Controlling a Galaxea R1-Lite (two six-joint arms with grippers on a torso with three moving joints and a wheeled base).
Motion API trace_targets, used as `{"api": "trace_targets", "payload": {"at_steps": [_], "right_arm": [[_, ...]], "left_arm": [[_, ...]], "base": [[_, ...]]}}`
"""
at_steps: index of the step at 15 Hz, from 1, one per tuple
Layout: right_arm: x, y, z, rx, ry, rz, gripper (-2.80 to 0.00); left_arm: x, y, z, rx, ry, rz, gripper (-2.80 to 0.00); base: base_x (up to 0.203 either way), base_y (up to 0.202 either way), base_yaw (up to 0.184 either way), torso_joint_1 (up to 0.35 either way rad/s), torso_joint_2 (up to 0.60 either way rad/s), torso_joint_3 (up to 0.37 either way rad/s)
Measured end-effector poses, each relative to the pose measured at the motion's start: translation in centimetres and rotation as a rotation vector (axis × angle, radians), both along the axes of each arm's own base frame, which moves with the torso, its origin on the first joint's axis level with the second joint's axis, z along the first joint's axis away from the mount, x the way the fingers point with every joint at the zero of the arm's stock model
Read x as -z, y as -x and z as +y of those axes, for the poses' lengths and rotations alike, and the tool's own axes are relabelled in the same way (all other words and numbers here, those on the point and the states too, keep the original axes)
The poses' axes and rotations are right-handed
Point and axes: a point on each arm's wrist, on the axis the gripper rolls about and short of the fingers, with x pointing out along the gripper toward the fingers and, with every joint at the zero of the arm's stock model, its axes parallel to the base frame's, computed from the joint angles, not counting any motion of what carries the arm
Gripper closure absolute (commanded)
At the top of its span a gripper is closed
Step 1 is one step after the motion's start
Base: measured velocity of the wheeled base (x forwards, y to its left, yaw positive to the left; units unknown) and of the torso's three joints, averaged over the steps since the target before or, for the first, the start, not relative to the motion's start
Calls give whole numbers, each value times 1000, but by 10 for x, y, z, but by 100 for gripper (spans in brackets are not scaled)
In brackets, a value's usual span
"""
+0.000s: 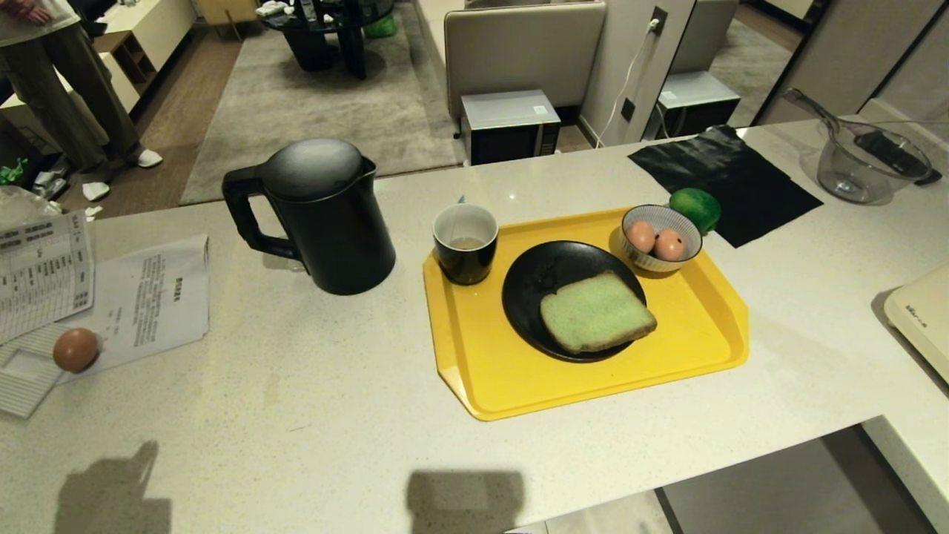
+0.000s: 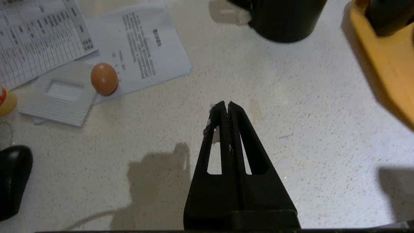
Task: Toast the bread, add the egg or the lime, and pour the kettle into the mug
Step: Pick up the kettle
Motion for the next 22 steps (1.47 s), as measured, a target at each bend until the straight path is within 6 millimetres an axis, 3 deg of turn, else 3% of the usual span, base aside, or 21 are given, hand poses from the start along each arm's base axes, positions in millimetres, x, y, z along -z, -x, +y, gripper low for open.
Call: {"api": "trace_targets", "payload": {"at_steps": [6,9,13,22], "right_arm": [[0,0,0,0,0,0,0],[0,0,0,0,0,-1,0],[0,0,0,0,0,0,0],[0,0,0,0,0,-1,0]], "left_arm": [[23,-40,5,-214,-18,209,0],[16,-61,14,-284,0,265,0],[10,-82,27,-191,25,229,0],[20,-106,34,-144,-190,224,0]], "base": [[0,0,0,0,0,0],[0,0,0,0,0,0],[0,0,0,0,0,0],[0,0,0,0,0,0]]}}
